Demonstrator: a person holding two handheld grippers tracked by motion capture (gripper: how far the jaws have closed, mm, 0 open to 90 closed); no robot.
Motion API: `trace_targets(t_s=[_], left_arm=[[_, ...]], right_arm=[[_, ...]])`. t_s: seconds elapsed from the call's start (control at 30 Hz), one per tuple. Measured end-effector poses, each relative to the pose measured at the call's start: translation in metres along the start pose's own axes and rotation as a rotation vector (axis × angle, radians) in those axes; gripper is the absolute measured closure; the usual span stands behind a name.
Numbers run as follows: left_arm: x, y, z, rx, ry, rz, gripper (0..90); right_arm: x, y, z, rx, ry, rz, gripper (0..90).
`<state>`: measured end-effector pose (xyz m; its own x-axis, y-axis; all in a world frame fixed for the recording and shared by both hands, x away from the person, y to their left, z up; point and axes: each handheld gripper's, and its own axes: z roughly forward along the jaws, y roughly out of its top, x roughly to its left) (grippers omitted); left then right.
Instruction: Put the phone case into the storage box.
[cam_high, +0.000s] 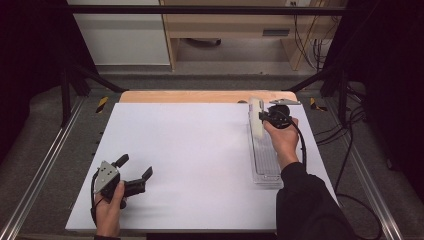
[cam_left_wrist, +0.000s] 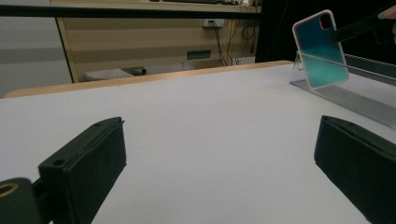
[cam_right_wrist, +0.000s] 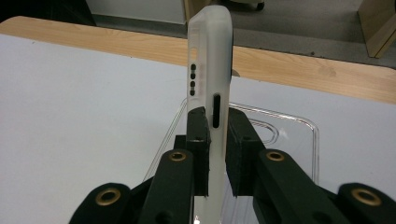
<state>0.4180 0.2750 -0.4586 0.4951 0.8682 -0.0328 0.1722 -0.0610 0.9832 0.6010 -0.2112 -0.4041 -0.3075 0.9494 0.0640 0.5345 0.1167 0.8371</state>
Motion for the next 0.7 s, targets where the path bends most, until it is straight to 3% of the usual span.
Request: trace_targets(t_s=[0.7], left_arm=[[-0.0002, -0.0003, 0.0006, 0.003, -0.001, 0.002, 1.8]], right_arm=[[-0.0037, 0.0019, 0.0007, 0.02, -0.005, 0.001, 80.9]])
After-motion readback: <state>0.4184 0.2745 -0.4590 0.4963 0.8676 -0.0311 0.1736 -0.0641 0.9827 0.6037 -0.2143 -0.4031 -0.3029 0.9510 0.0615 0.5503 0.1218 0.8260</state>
